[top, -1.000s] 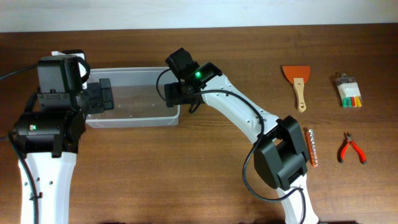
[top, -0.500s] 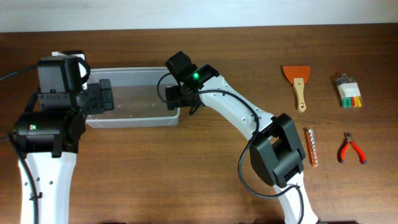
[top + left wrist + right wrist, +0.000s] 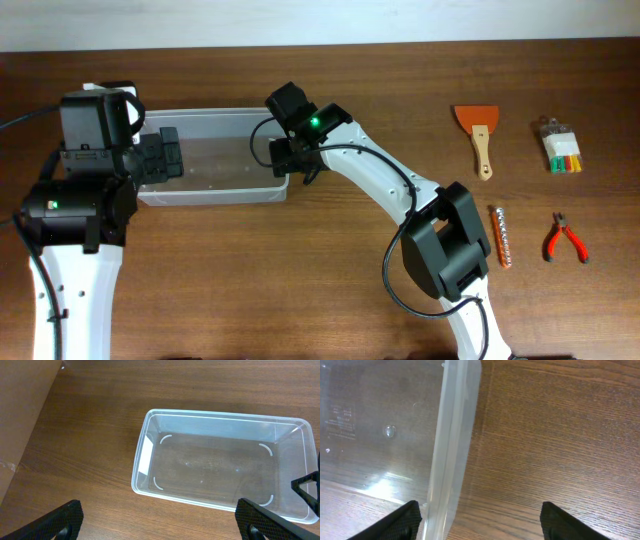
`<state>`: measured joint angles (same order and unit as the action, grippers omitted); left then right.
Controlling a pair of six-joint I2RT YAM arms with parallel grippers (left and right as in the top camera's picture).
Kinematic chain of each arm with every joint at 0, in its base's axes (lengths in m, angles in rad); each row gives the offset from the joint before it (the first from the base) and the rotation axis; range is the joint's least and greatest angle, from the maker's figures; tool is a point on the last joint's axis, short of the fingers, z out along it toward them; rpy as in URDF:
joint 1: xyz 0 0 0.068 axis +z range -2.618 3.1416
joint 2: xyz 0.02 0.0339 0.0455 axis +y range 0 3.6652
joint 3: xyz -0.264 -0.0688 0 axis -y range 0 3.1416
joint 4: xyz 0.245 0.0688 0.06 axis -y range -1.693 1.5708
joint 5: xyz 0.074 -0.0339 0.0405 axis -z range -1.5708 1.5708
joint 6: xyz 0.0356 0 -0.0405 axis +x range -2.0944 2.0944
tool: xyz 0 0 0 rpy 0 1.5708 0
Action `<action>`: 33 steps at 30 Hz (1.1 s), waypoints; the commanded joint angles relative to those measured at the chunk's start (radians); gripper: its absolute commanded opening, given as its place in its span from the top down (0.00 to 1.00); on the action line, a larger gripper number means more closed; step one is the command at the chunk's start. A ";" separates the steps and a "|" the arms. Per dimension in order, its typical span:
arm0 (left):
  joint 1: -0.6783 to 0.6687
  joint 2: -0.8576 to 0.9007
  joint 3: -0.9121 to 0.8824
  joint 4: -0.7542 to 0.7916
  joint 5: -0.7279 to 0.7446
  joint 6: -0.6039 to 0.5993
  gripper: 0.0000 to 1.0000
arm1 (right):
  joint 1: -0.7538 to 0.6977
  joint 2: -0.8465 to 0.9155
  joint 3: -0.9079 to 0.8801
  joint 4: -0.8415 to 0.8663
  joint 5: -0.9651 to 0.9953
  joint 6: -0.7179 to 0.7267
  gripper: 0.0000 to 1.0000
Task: Pack container
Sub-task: 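Lower the right gripper onto the container's right wall and grip it, then drag the container rightward with the right gripper toward table center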
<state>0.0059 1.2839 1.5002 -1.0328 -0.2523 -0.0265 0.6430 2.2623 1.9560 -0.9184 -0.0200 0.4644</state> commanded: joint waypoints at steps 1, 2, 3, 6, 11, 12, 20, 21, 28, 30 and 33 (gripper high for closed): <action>0.000 -0.003 0.023 -0.002 -0.017 -0.011 0.01 | 0.006 0.007 0.006 0.006 -0.002 -0.003 0.33; 0.000 -0.003 0.023 -0.002 -0.017 -0.011 0.01 | 0.006 0.007 0.006 0.008 -0.002 -0.003 0.36; 0.000 -0.003 0.023 -0.002 -0.017 -0.011 0.01 | 0.006 0.007 0.006 0.009 -0.002 -0.003 0.41; 0.000 -0.003 0.023 -0.002 -0.017 -0.011 0.01 | 0.006 0.007 0.006 0.014 -0.002 -0.003 0.47; 0.000 -0.003 0.023 -0.002 -0.017 -0.010 0.01 | 0.006 0.007 0.007 0.026 -0.002 -0.003 0.60; 0.000 -0.003 0.023 -0.002 -0.017 -0.010 0.01 | 0.006 0.007 0.007 0.027 -0.002 -0.003 0.64; 0.000 -0.003 0.023 -0.002 -0.018 -0.010 0.01 | 0.005 0.007 0.007 0.035 -0.002 -0.003 0.87; 0.000 -0.003 0.023 -0.002 -0.017 -0.010 0.01 | 0.005 0.007 0.007 0.034 -0.002 -0.003 0.90; 0.000 -0.003 0.023 -0.002 -0.018 -0.010 0.01 | 0.004 0.003 0.022 -0.008 0.046 -0.004 0.96; 0.000 -0.003 0.023 -0.002 -0.018 -0.010 0.01 | 0.004 -0.001 0.037 -0.040 0.087 -0.005 0.96; 0.000 -0.003 0.023 -0.002 -0.018 -0.010 0.01 | 0.003 -0.006 0.059 -0.063 0.093 -0.039 0.96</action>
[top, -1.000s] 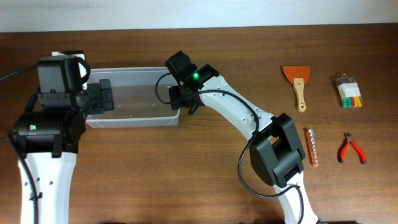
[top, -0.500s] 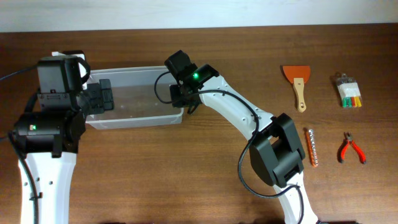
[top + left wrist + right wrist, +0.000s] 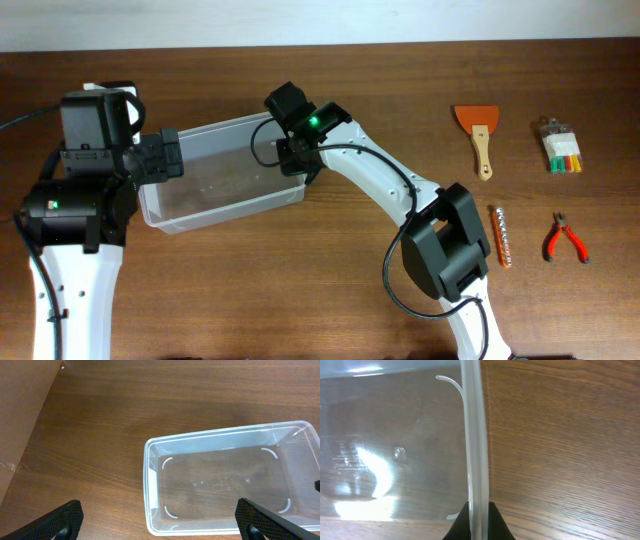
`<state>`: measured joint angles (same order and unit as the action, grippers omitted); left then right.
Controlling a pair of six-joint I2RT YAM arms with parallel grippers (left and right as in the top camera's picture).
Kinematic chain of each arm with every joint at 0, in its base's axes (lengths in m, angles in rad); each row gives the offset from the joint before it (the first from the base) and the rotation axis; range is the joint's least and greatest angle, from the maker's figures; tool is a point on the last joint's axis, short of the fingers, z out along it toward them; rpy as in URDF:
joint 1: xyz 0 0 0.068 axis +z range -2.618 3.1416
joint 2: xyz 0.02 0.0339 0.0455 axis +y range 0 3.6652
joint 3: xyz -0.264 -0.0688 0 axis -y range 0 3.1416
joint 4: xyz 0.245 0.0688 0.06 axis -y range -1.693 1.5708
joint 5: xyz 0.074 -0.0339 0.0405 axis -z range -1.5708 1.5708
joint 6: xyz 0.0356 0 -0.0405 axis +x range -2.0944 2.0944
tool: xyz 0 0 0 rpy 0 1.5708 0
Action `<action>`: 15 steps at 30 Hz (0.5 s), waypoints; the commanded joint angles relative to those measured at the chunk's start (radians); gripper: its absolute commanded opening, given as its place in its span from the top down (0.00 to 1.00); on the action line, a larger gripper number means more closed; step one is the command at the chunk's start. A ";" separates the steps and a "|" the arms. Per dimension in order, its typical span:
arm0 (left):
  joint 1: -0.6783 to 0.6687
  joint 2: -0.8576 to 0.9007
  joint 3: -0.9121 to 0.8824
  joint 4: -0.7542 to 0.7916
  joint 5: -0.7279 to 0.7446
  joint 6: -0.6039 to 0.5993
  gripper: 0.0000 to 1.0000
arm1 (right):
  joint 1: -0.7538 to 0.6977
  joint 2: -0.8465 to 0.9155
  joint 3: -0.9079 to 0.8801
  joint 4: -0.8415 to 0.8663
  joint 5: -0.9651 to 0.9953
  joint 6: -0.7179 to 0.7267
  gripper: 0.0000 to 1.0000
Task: Pack container
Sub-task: 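Drag the container rightward with the right gripper toward table center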
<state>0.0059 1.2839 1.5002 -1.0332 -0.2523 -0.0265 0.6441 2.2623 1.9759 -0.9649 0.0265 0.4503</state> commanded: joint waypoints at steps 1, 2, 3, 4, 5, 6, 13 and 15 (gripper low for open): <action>0.000 -0.003 0.023 -0.001 -0.018 -0.010 0.01 | 0.002 -0.008 0.048 -0.026 0.047 -0.024 0.96; 0.000 -0.003 0.023 -0.001 -0.018 -0.010 0.01 | 0.002 -0.009 0.058 -0.039 0.047 -0.025 0.96; 0.000 -0.003 0.023 -0.001 -0.018 -0.010 0.01 | 0.000 -0.011 0.067 -0.051 0.047 -0.025 0.96; 0.000 -0.003 0.023 -0.001 -0.018 -0.010 0.01 | -0.003 -0.012 0.075 -0.066 0.047 -0.024 0.96; 0.000 -0.003 0.023 -0.001 -0.018 -0.010 0.01 | -0.006 -0.014 0.087 -0.086 0.047 -0.024 0.96; 0.000 -0.003 0.023 -0.002 -0.017 -0.010 0.01 | -0.010 -0.014 0.096 -0.102 0.047 -0.025 0.96; 0.000 -0.003 0.023 -0.005 -0.018 -0.010 0.01 | -0.065 -0.029 0.158 -0.256 0.045 -0.024 0.96; 0.000 -0.003 0.023 -0.005 -0.018 -0.010 0.01 | -0.082 -0.043 0.158 -0.290 0.046 -0.024 0.96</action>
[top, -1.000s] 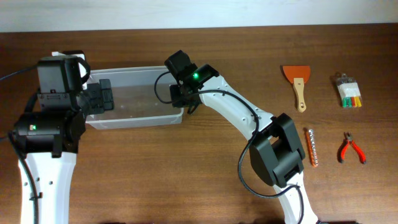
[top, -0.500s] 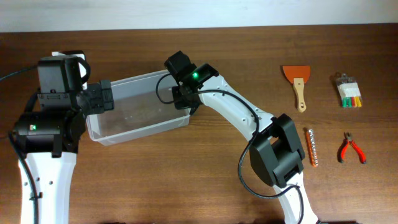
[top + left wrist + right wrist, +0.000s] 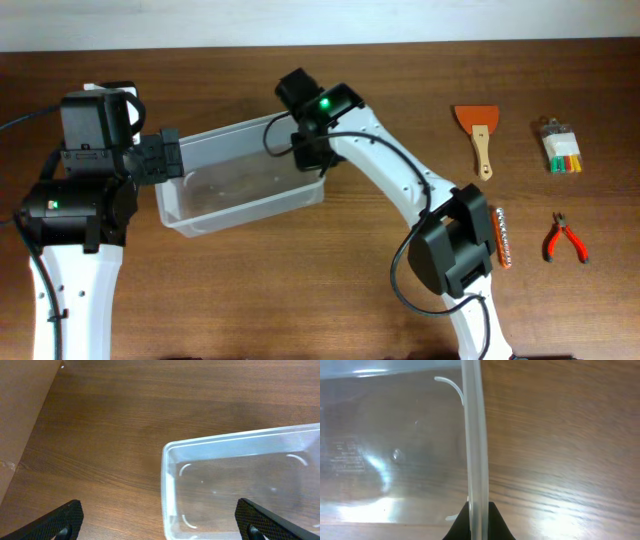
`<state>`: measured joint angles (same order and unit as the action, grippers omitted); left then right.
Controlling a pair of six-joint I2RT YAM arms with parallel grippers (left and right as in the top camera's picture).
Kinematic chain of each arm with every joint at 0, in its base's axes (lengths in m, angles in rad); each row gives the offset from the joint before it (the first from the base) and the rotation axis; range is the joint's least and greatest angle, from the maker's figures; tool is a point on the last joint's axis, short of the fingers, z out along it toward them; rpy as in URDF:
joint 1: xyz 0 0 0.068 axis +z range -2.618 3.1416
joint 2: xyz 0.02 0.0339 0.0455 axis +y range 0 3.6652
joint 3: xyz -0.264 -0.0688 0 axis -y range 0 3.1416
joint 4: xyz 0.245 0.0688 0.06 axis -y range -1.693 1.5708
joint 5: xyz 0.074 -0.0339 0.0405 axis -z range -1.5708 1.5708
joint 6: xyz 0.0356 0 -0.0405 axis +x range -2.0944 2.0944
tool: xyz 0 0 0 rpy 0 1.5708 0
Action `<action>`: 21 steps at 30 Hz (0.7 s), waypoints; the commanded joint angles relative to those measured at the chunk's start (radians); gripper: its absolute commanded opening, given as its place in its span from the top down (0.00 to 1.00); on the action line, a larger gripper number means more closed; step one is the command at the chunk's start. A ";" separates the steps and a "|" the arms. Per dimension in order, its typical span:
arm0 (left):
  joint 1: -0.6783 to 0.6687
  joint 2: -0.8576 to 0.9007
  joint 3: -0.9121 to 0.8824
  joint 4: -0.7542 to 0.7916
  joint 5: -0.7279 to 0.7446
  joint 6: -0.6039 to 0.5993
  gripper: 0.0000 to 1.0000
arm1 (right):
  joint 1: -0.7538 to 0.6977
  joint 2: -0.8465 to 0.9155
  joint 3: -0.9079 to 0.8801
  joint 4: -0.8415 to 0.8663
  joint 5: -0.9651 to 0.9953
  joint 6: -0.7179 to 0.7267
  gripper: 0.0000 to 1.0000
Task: Pack container
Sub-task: 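Drag the container rightward with the right gripper toward table center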
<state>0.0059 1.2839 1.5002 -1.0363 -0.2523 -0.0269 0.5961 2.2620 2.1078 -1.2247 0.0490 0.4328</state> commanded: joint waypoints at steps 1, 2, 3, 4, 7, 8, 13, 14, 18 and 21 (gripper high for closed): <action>0.000 -0.003 0.023 -0.002 -0.018 -0.010 0.01 | -0.043 -0.051 0.026 -0.045 0.023 -0.006 0.96; 0.000 -0.003 0.023 -0.002 -0.018 -0.010 0.01 | -0.051 -0.060 0.026 -0.060 0.023 -0.006 0.96; 0.000 -0.003 0.023 -0.002 -0.018 -0.010 0.01 | -0.061 -0.069 0.025 -0.077 0.023 -0.006 0.96; 0.000 -0.003 0.023 -0.002 -0.018 -0.010 0.01 | -0.068 -0.079 0.025 -0.091 0.023 -0.006 0.96; 0.000 -0.003 0.023 -0.002 -0.018 -0.010 0.01 | -0.089 -0.114 0.025 -0.158 0.024 -0.006 0.96; 0.000 -0.003 0.023 -0.002 -0.018 -0.010 0.01 | -0.094 -0.124 0.025 -0.181 0.024 -0.006 0.96; 0.000 -0.003 0.023 -0.002 -0.018 -0.010 0.01 | -0.106 -0.184 0.025 -0.281 0.052 -0.006 0.96; 0.000 -0.003 0.023 -0.002 -0.018 -0.010 0.01 | -0.106 -0.199 0.025 -0.297 0.058 -0.006 0.96; 0.000 -0.003 0.023 -0.002 -0.018 -0.010 0.01 | -0.106 -0.249 0.025 -0.355 0.062 -0.006 0.96; 0.000 -0.003 0.023 -0.002 -0.018 -0.010 0.01 | -0.106 -0.285 0.025 -0.382 0.063 -0.006 0.96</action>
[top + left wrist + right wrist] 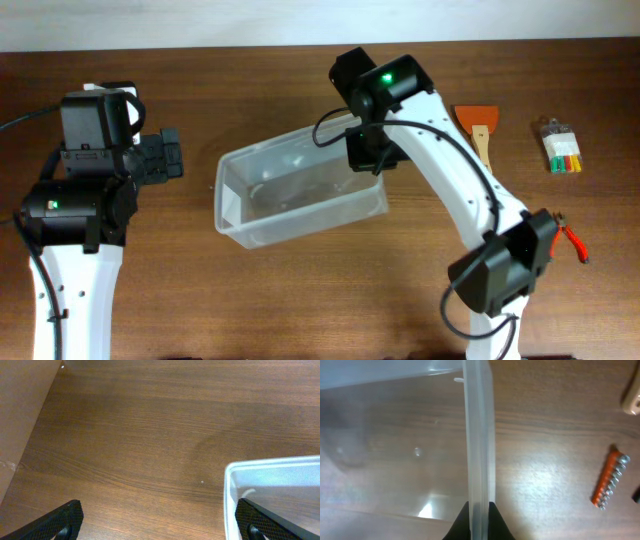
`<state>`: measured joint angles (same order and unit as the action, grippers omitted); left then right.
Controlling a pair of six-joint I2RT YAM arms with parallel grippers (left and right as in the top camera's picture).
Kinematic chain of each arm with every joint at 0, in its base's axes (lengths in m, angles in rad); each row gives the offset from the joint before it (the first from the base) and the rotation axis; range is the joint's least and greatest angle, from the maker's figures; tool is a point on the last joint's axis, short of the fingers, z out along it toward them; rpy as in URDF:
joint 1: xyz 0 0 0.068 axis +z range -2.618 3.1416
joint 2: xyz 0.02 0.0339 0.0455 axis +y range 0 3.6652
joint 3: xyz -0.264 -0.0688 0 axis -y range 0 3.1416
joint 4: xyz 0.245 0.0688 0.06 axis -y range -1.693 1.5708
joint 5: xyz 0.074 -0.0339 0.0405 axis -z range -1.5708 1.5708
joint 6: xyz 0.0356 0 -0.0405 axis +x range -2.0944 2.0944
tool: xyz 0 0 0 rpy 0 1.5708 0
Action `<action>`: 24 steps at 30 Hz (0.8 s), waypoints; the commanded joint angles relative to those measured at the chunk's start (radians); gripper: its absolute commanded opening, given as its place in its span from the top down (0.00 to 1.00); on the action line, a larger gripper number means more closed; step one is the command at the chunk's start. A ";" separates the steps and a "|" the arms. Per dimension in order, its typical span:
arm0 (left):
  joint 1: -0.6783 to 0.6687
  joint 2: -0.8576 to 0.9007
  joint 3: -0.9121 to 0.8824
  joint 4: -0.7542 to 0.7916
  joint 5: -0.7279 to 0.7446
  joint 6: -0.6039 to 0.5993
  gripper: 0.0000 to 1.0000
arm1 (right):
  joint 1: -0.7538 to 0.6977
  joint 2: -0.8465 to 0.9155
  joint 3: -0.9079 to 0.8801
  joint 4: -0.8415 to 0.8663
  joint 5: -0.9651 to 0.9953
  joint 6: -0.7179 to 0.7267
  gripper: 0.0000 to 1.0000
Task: Pack container
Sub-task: 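Drag the container rightward with the right gripper toward table center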
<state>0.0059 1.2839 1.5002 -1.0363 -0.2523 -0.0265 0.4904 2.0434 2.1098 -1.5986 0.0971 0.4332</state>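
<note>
The clear plastic container (300,195) sits empty near the table's middle, turned slightly askew. My right gripper (366,152) is shut on its right end wall, the rim (479,435) pinched between the black fingers. In the left wrist view only the container's left corner (270,495) shows at lower right. My left gripper (160,525) hangs open at the far left over bare wood, well apart from the container.
To the right lie an orange scraper (477,135), a small case of coloured bits (560,147), red pliers (568,238) partly behind the right arm, and an orange bit holder (611,477). The table's back edge runs along the top.
My right gripper, still shut on the container's end wall, now stands farther right, and the container with it, from the left part of the table to near the middle. The left arm stayed put.
The container lay at the far left under my left gripper, with my right gripper open around its right end wall. Then the right gripper was shut on that wall and the container was skewed. At each later moment it stood farther right, out from beneath the left gripper.
</note>
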 commanded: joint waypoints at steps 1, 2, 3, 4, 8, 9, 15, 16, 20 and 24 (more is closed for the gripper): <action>0.000 -0.003 0.023 -0.002 -0.018 -0.010 0.01 | 0.000 -0.077 0.023 -0.016 0.021 -0.006 0.96; 0.000 -0.003 0.023 -0.002 -0.018 -0.010 0.01 | 0.000 -0.084 0.023 -0.023 0.021 -0.006 0.96; 0.000 -0.003 0.023 -0.002 -0.018 -0.010 0.01 | 0.000 -0.093 0.023 -0.031 0.021 -0.006 0.96; 0.000 -0.003 0.023 -0.002 -0.018 -0.010 0.01 | 0.000 -0.098 0.023 -0.038 0.021 -0.006 0.96; 0.000 -0.003 0.023 -0.002 -0.018 -0.010 0.01 | 0.000 -0.111 0.022 -0.054 0.021 -0.006 0.96; 0.000 -0.003 0.023 -0.002 -0.018 -0.010 0.01 | 0.000 -0.111 0.022 -0.056 0.021 -0.006 0.96; 0.000 -0.003 0.023 -0.002 -0.018 -0.010 0.01 | 0.000 -0.111 -0.025 -0.055 0.072 0.056 0.96; 0.000 -0.003 0.023 -0.002 -0.018 -0.010 0.01 | 0.000 -0.113 -0.035 -0.055 0.085 0.069 0.96; 0.000 -0.003 0.023 -0.005 -0.018 -0.010 0.01 | 0.000 -0.113 -0.061 -0.055 0.099 0.077 0.96; 0.000 -0.003 0.023 -0.005 -0.018 -0.010 0.01 | 0.000 -0.119 -0.097 -0.047 0.099 0.077 0.96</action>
<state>0.0059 1.2839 1.5002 -1.0378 -0.2523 -0.0265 0.4904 1.9682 2.0422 -1.6520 0.1764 0.4934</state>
